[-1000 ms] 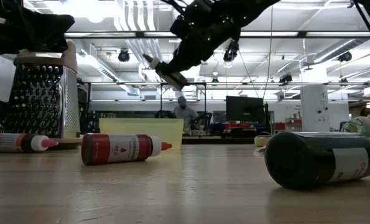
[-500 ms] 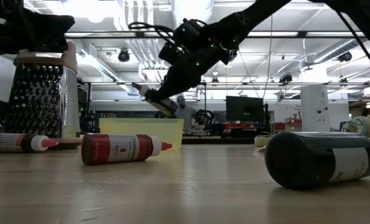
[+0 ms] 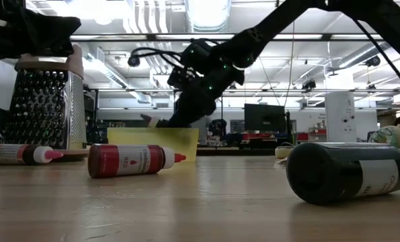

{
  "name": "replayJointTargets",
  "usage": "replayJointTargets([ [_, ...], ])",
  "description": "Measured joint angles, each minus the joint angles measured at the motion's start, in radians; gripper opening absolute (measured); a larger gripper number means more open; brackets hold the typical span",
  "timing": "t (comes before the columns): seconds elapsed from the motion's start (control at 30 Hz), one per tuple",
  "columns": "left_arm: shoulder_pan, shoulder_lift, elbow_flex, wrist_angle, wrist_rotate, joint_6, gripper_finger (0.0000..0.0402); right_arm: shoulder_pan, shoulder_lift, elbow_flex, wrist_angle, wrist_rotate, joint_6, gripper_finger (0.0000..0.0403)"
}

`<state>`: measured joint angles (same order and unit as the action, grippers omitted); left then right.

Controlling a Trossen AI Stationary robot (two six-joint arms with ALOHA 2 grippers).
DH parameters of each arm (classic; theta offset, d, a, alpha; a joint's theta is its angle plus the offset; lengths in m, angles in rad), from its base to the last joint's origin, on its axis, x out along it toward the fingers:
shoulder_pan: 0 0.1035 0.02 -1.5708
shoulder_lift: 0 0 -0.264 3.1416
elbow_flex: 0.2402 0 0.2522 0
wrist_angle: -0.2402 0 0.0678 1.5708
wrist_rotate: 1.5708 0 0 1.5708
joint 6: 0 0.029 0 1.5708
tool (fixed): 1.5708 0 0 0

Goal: Pick & Place Food Item
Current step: Put the purple food coloring into the yellow bin

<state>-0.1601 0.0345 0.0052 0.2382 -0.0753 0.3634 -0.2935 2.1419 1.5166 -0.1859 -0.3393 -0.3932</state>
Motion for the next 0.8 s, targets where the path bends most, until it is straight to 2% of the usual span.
replayJointTargets([
  [0.8, 0.0, 0.0, 0.0, 0.0, 0.0, 0.0, 0.0013, 0.006, 0.038, 0.001, 0.004, -0.003, 0.001, 0.0137],
])
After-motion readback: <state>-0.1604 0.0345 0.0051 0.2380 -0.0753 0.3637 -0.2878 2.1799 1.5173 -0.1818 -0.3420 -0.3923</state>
